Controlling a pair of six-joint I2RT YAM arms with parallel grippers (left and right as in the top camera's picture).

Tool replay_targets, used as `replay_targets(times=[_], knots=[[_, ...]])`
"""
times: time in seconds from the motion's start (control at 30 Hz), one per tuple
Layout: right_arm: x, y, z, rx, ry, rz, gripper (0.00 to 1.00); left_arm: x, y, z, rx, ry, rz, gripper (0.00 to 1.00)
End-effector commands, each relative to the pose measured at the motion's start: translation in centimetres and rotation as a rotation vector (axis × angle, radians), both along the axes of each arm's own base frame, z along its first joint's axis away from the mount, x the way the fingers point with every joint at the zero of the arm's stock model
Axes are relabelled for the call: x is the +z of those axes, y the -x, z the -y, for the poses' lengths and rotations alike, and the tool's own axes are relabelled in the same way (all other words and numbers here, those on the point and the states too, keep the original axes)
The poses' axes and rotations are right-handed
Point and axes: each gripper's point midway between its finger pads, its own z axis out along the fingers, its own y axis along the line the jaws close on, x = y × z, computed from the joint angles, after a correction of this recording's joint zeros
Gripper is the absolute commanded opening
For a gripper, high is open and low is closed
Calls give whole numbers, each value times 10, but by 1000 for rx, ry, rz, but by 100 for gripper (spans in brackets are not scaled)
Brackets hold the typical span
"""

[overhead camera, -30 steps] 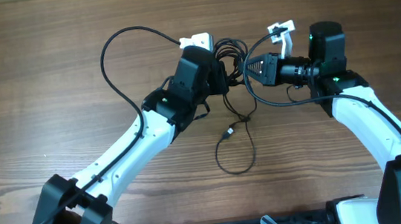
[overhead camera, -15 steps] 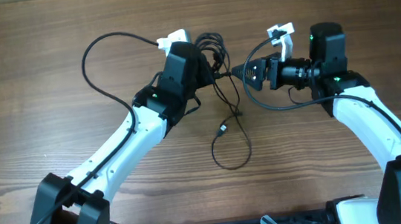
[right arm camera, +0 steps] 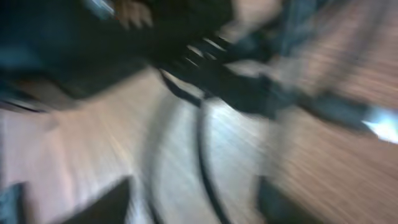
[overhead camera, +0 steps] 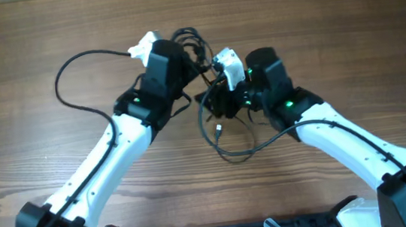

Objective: Untangle cables

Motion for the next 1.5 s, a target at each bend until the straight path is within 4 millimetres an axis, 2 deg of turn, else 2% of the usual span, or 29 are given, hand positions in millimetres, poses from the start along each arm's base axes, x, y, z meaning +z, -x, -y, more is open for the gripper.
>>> replay_targets(times=[0.0, 0.1, 0.13, 0.33, 0.47, 0.53, 0.6, 0.8, 1.0, 1.1, 1.3, 1.47], knots=[[-5, -19, 21, -229, 8, -68, 4, 34, -3, -28, 90, 58, 62, 4], [21, -3, 10, -146, -150, -165, 4, 48, -5, -42, 55, -14, 120, 4], [40, 6, 8, -83, -211, -168, 4, 50, -4, -42, -5, -64, 143, 4], [93, 25, 24, -14, -309, -110, 4, 53, 7, -9, -326, -145, 211, 4], [119, 40, 25, 33, -352, -63, 4, 58, 11, 3, -432, -173, 261, 4], [127, 42, 26, 30, -367, -57, 4, 61, 13, 9, -468, -154, 274, 4], [128, 43, 26, 30, -368, -53, 4, 65, 15, 14, -494, -132, 289, 4], [107, 33, 24, 4, -339, -105, 4, 87, 29, 44, -657, -25, 381, 4], [113, 23, 24, -35, -367, -87, 4, 70, 55, 66, -864, -182, 425, 4], [113, 13, 30, -106, -368, -84, 4, 67, 61, 72, -909, -214, 442, 4], [97, -1, 49, -231, -310, -100, 4, 68, 60, 71, -941, -259, 479, 4], [81, 5, 52, -247, -273, -166, 4, 71, 43, 49, -873, -271, 479, 4]])
